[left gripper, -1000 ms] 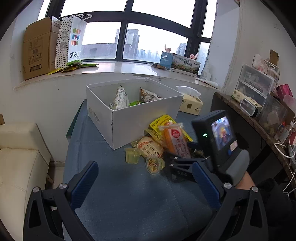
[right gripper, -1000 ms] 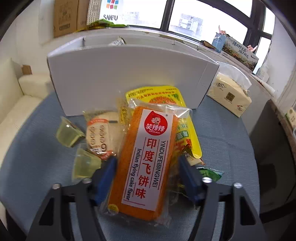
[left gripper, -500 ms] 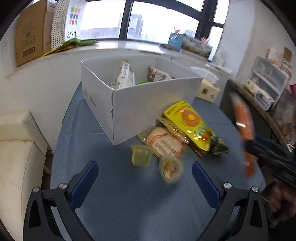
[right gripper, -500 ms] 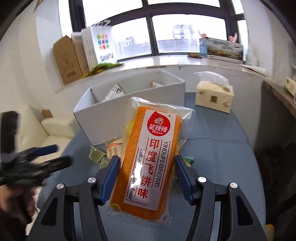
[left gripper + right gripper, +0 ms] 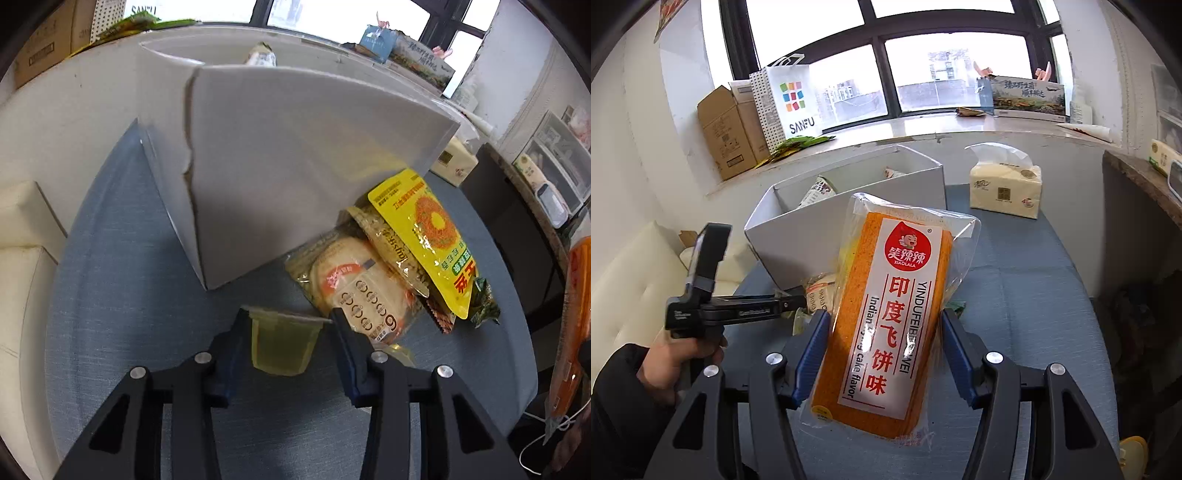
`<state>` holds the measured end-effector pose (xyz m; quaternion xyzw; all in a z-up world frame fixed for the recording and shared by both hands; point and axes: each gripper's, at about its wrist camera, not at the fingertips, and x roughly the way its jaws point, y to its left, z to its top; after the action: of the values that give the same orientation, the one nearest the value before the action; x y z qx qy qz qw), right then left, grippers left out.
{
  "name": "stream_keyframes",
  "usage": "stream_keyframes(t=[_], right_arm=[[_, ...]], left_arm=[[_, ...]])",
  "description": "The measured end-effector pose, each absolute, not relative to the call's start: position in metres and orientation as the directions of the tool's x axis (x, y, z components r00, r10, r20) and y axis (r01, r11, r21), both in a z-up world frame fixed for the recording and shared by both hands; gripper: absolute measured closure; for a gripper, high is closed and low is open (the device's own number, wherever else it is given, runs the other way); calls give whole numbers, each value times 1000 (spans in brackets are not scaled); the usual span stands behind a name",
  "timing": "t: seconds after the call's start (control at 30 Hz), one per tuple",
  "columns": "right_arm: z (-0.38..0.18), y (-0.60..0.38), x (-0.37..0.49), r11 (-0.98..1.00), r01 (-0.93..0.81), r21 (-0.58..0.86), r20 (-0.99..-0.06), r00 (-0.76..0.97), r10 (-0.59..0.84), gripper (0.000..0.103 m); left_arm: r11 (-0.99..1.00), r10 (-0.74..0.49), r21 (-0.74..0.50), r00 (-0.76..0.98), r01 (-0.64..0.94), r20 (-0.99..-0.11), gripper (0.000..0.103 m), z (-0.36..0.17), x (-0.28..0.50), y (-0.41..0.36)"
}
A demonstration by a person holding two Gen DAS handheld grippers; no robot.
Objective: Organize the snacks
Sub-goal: 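Grasp orange flying-cake packet with right tool while left tool grasps jelly cup, then carry both held snacks over the white box and open both tools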
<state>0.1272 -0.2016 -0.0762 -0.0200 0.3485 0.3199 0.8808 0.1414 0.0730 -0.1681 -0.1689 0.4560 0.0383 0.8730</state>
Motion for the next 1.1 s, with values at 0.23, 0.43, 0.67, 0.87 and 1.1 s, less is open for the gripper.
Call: stream_keyframes(t=[0.23, 0.43, 0.67, 0.87, 1.1], right_arm=[[-77, -201, 125, 787, -585, 198, -618, 548, 563, 38], [-77, -194, 140, 764, -599, 240, -612, 517, 598, 38], [-30, -153, 189, 716, -667, 204, -563, 518, 643, 38], [1, -92, 269, 692, -688, 218, -606, 460, 648, 38], [-12, -28, 331, 730, -665, 160, -714, 432, 550, 38]], left_arm=[[937, -84, -304, 732, -174, -676, 57, -123, 86, 74], [943, -53, -305, 844, -133, -533, 57, -58, 56, 84], [952, -43, -286, 879, -108, -476, 57, -9, 109, 107], [961, -30, -251, 856, -117, -515, 57, -2, 177, 112], [973, 2, -186, 815, -135, -579, 57, -11, 225, 125]])
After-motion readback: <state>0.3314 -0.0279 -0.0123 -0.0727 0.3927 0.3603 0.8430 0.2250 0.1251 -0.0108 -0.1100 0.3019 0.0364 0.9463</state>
